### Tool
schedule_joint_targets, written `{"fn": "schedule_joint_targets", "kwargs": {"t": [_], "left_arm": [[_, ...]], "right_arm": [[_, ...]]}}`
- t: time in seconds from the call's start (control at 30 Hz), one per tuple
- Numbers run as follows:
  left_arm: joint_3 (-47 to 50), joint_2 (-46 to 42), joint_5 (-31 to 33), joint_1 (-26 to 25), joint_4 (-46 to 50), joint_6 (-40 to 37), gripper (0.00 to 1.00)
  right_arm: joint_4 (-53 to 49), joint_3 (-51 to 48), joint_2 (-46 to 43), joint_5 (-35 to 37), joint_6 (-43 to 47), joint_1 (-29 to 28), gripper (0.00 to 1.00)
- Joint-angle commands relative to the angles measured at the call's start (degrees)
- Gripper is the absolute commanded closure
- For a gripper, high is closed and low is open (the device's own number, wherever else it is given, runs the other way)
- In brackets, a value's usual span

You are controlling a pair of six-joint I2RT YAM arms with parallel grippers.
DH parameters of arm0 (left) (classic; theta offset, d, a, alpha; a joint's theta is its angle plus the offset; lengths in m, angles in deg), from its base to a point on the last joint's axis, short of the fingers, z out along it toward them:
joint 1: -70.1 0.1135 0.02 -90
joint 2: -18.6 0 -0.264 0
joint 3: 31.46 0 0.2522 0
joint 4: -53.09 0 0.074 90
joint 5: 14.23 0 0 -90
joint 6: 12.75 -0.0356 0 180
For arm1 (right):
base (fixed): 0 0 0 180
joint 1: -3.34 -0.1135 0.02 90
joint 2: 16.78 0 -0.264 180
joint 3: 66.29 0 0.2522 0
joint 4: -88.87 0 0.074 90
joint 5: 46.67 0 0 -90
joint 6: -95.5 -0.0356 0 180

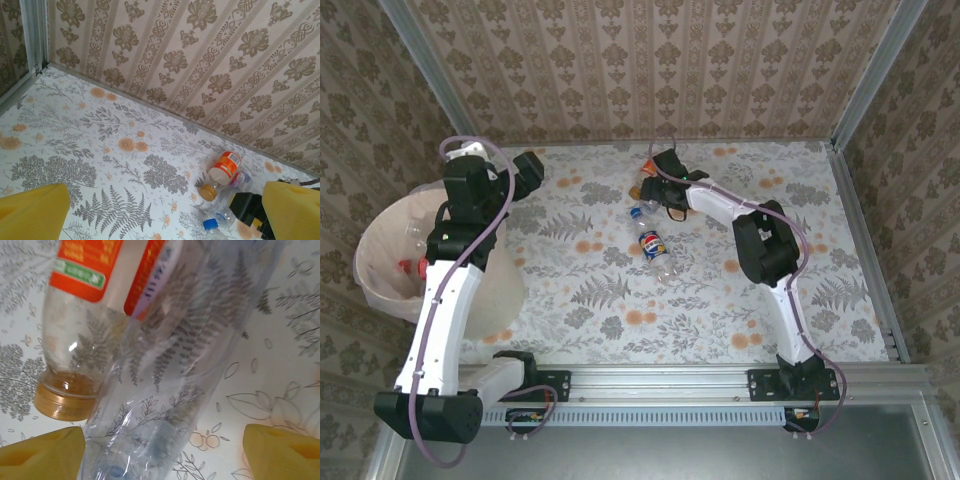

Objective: Put the plastic bottles in the bin

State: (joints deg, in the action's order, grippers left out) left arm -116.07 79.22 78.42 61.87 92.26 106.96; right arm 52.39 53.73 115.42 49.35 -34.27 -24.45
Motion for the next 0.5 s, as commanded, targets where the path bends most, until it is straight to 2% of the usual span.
{"fn": "schedule_joint_targets", "kwargs": {"t": [0.0, 0.27, 0.37, 0.47], "left_arm": [[0.80, -0.73, 1.07, -0.26, -1.75, -1.51, 0.00], [0.23, 1.07, -1.75, -0.30, -1.84, -1.41, 0.00], [-0.29, 1.82, -3.47, -0.30, -1.63, -1.24, 0.00], [-1.38, 2.87, -5.39, -0.30, -0.69, -1.19, 0.00]], "right_arm": [[-5.68, 4.05, 3.15, 2.18, -1.01, -0.36, 0.19], [-6.29, 2.33, 1.92, 6.48, 3.03, 0.06, 0.37], [-0.91, -3.82, -2.13, 6.67, 5.37, 0.62, 0.48], [6.16, -12.32, -8.67, 6.84, 8.10, 1.32, 0.55]]}}
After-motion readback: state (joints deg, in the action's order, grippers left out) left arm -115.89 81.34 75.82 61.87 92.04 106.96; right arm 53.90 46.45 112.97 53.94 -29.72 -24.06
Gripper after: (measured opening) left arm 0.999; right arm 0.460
